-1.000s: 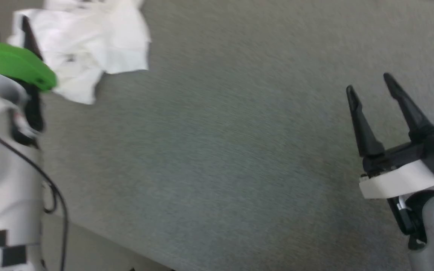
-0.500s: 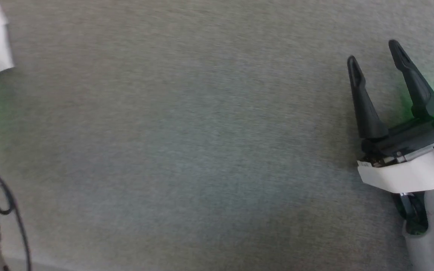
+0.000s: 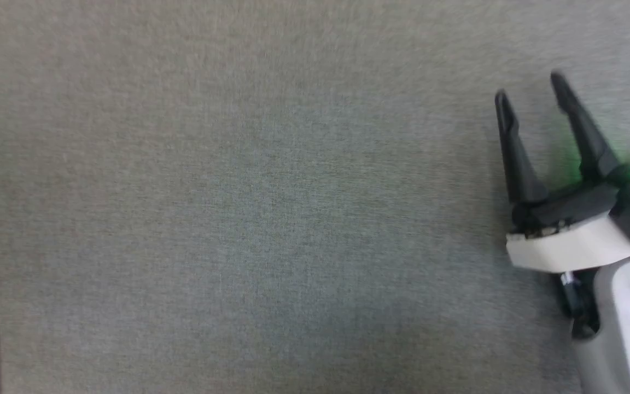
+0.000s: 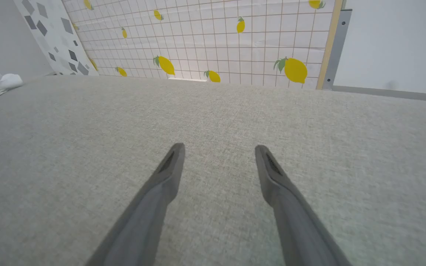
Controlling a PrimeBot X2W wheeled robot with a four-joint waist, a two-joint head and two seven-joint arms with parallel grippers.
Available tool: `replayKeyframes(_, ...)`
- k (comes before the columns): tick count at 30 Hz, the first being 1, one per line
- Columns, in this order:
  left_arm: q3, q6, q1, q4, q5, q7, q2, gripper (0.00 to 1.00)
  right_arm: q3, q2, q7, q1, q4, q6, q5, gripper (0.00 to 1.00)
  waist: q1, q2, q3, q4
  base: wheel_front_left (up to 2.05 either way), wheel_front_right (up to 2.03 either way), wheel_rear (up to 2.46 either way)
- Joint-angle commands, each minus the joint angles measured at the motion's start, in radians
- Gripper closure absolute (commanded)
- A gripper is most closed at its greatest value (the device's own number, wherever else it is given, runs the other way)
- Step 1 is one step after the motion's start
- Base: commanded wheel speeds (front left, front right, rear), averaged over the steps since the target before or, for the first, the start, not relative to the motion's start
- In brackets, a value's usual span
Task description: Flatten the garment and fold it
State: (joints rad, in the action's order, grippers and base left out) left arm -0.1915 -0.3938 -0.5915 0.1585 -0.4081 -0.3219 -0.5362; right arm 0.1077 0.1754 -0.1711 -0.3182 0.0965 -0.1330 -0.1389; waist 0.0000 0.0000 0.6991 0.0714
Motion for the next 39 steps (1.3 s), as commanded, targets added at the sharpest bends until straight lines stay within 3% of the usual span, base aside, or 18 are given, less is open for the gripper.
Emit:
replayKeyframes(1, 0.006, 0.017, -0.012, -0.005, 0.029, 0.046, -0.037, 1.0, -0.007, -0.004, 0.0, 0.06, -0.05, 0.002, -0.002, 0.0, 0.0, 0.0, -0.197, 0.015, 0.0, 0.0, 0.0)
replayKeyframes(7, 0.104, 0.13, -0.106, -0.02, 0.117, 0.184, -0.129, 1.0, -0.026, -0.057, -0.012, 0.129, -0.11, 0.002, 0.005, 0.0, 0.0, 0.0, -0.388, -0.024, 0.0, 0.0, 0.0)
replayKeyframes(11, 0.201, 0.201, -0.2, -0.042, 0.142, 0.218, -0.122, 1.0, -0.043, -0.084, -0.011, 0.178, -0.132, 0.002, 0.014, 0.0, 0.0, 0.0, -0.487, -0.062, 0.0, 0.0, 0.0)
replayKeyframes(14, 0.28, 0.246, -0.275, -0.06, 0.151, 0.229, -0.083, 1.0, -0.049, -0.098, -0.008, 0.208, -0.142, 0.002, 0.021, 0.0, 0.0, 0.0, -0.55, -0.1, 0.0, 0.0, 0.0)
replayKeyframes(25, 0.518, 0.336, -0.415, -0.119, 0.111, 0.172, 0.15, 1.0, -0.042, -0.121, 0.023, 0.267, -0.131, 0.002, 0.036, 0.0, 0.0, 0.0, -0.658, -0.261, 0.0, 0.0, 0.0)
replayKeyframes(32, 0.631, 0.369, -0.298, -0.116, 0.041, 0.085, 0.241, 1.0, -0.043, -0.123, 0.041, 0.289, -0.114, 0.002, 0.036, 0.0, 0.0, 0.0, -0.655, -0.352, 0.0, 0.0, 0.0)
replayKeyframes(39, 0.723, 0.354, -0.042, -0.005, -0.024, -0.043, 0.249, 1.0, -0.04, -0.125, 0.048, 0.297, -0.105, 0.002, 0.025, 0.0, 0.0, 0.0, -0.627, -0.408, 0.0, 0.0, 0.0)
